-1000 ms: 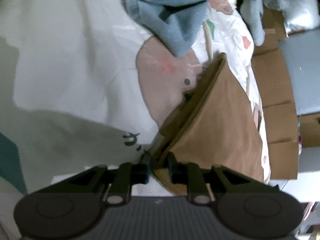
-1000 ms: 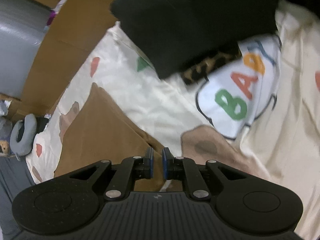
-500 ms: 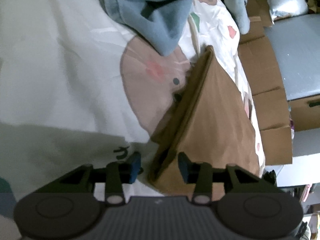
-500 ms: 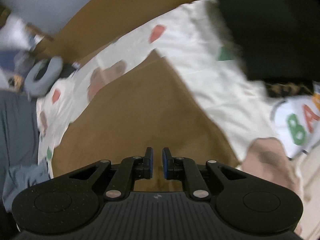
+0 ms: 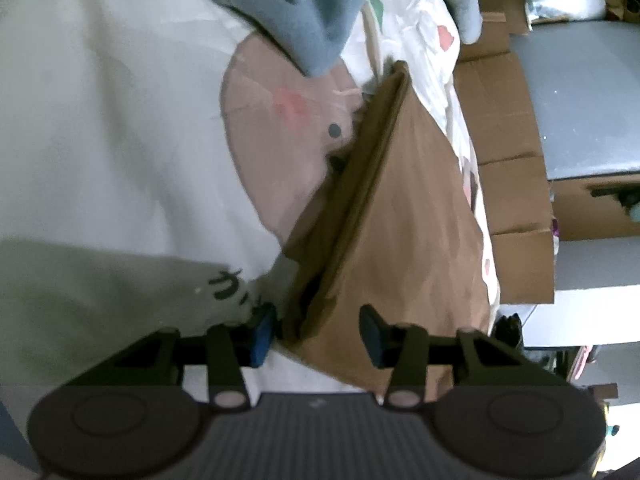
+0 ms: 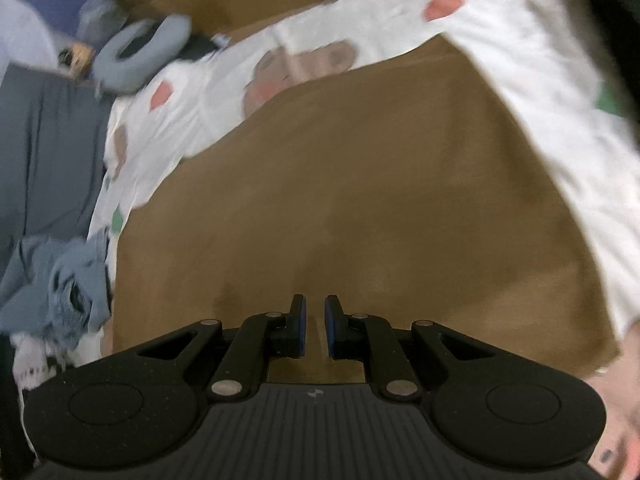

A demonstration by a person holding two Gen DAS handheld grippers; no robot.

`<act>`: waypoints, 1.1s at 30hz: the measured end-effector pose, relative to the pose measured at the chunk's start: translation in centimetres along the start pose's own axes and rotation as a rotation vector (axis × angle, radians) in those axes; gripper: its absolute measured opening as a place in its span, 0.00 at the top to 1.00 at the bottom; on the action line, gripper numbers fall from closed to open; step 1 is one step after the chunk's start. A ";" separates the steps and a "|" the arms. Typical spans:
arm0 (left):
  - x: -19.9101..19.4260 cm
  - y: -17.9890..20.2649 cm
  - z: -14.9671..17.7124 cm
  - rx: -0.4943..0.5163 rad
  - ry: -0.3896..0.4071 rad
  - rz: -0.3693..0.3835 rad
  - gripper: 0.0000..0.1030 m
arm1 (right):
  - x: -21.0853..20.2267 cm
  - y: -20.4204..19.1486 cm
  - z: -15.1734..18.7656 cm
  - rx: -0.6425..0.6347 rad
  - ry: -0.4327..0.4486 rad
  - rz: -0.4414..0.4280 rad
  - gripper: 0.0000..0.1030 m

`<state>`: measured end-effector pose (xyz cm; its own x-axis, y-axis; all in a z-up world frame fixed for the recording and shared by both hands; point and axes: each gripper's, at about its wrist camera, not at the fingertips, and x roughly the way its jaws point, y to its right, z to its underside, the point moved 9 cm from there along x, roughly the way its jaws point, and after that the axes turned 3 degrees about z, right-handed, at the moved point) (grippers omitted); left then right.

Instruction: Fold clothes

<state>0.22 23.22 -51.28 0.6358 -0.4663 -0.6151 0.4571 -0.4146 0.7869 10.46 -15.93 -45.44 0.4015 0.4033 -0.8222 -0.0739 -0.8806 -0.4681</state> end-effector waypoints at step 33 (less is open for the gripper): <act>-1.5 4.4 -0.5 0.022 0.091 0.040 0.94 | 6.3 -7.0 8.9 -0.374 -0.242 -0.030 0.90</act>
<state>1.58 22.44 -46.92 0.7074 -0.4101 -0.5756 0.4173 -0.4150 0.8085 5.39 -5.02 -50.24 0.1700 0.4376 -0.8830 0.2880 -0.8789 -0.3802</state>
